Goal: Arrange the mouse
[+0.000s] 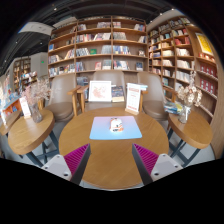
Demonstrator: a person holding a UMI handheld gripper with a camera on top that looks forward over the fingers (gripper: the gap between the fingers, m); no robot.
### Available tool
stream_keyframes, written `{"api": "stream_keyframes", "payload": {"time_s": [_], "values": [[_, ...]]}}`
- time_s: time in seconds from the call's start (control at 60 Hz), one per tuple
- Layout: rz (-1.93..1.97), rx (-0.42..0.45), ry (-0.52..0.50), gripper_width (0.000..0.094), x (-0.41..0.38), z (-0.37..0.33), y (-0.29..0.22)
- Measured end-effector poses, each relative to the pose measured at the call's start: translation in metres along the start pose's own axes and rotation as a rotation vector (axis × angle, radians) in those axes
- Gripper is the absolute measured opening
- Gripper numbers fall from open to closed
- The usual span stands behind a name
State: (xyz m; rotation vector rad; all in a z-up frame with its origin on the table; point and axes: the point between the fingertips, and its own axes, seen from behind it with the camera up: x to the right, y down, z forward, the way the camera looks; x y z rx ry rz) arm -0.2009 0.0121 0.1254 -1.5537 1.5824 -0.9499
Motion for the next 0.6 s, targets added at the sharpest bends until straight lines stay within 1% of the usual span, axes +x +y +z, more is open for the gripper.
{"api": "stream_keyframes", "payload": {"time_s": [0.233,0.367,0.45,0.6], "values": [[-0.03,-0.042,-0.017,0.0856,-0.006,-0.044,0.055],[-0.05,-0.024,-0.006,0.0855,-0.002,-0.051,0.06],[-0.066,-0.042,-0.004,0.0856,-0.001,-0.053,0.066],[-0.052,-0.024,-0.014,0.086,-0.003,-0.056,0.062]]}}
